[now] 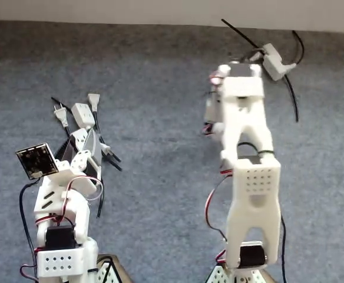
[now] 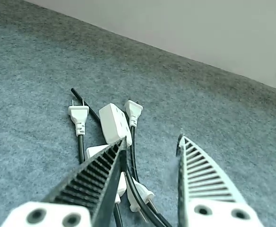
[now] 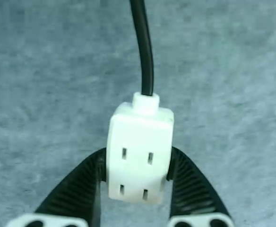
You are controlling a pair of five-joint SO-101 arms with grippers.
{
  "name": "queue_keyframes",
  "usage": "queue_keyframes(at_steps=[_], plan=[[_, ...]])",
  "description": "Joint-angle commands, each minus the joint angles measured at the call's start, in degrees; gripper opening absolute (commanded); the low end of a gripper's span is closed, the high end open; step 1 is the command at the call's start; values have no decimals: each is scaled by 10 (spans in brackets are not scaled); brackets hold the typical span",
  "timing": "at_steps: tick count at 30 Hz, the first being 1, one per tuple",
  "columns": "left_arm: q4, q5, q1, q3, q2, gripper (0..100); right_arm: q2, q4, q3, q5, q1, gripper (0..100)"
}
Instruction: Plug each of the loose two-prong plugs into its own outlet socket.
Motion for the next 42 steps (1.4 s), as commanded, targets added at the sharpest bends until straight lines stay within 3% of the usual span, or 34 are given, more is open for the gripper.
queue_keyframes(at_steps=[1,6,13,17,22,29,34,36,42], plan=[[-1,-1,6,9,-7,189,-29,22,-31,-112,-95,40],[-1,-1,5,9,-7,189,-27,-20,-27,-253,-182,40],[-1,-1,5,9,-7,189,-8,-92,-31,-450,-184,41],[-1,-1,5,9,-7,189,15,-92,-27,-496,-186,41],[-1,-1,5,9,-7,189,36,-87,-31,-494,-198,77],[-1,-1,5,9,-7,189,17,25,-136,-494,-218,397],[-1,-1,5,9,-7,189,-23,22,-247,-490,-231,410],[-1,-1,5,9,-7,189,-42,22,-298,-449,-233,410],[-1,-1,5,9,-7,189,-95,21,-495,-226,-236,410]])
